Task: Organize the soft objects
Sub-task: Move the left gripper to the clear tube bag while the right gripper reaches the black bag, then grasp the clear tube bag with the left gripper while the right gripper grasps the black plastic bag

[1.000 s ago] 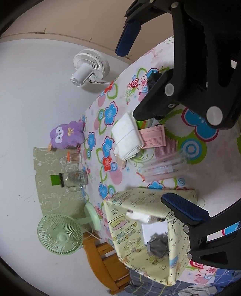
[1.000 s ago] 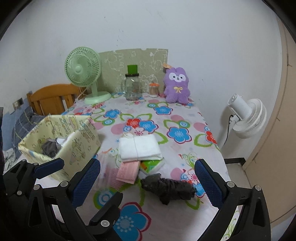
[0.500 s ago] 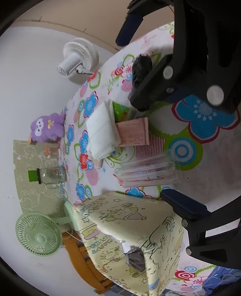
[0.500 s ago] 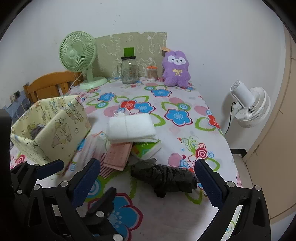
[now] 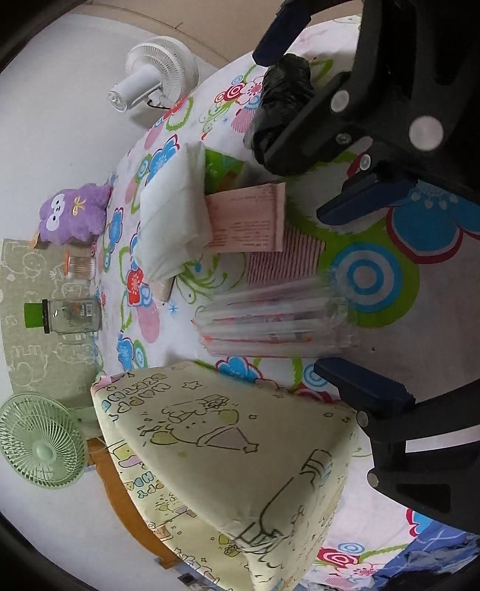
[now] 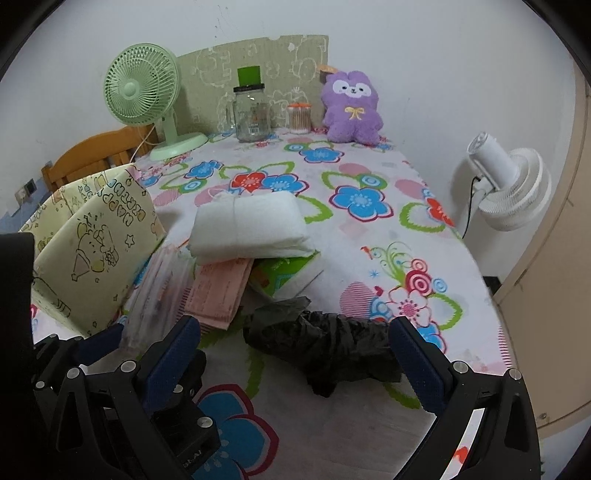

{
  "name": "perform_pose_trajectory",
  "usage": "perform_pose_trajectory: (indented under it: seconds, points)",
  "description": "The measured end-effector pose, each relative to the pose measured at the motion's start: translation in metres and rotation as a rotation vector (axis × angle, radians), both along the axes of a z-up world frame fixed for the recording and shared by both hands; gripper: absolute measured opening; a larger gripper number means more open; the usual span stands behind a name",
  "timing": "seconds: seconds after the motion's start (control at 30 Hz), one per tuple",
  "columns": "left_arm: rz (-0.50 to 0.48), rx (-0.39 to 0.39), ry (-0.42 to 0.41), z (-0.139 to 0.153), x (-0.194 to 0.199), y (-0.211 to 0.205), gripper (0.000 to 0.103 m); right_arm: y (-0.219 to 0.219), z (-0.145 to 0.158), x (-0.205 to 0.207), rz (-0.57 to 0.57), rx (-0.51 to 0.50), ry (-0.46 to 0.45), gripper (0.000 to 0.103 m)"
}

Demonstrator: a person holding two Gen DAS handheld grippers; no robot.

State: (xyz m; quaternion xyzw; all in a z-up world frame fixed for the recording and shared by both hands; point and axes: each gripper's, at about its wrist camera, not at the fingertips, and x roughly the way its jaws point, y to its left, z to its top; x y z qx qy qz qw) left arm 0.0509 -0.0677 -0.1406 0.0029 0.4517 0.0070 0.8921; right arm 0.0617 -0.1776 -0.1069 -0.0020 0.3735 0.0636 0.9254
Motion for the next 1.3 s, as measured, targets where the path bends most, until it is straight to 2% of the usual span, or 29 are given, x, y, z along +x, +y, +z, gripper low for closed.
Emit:
perform_pose_trajectory:
  seconds: [0.27,0.43,0.7,0.97,1.2,1.27,1.3]
  points:
    - [-0.020,0.005,-0.012,0.001,0.006,-0.003,0.065,0.000,-0.004,0.008,-0.002,0.013,0.020,0.103]
    - [-0.039,-0.031,0.006,0.001,0.011,-0.001,0.057,-0.003,-0.003,0.010,-0.012,0.028,0.019,0.103]
    - [-0.040,-0.036,-0.002,0.002,0.013,0.003,0.031,-0.005,-0.004,0.015,-0.022,0.046,0.037,0.103]
    - [-0.044,-0.020,-0.011,0.002,0.004,0.000,0.027,-0.008,-0.011,0.013,-0.013,0.082,0.062,0.102]
    - [-0.051,0.004,-0.017,0.002,-0.006,-0.008,0.027,-0.011,-0.015,0.007,-0.007,0.059,0.061,0.087]
    - [-0.052,0.010,-0.017,0.003,-0.009,-0.010,0.026,-0.011,-0.015,0.004,-0.012,0.047,0.061,0.077]
    - [-0.053,0.010,-0.016,0.003,-0.010,-0.010,0.026,-0.012,-0.015,0.003,-0.014,0.041,0.061,0.067]
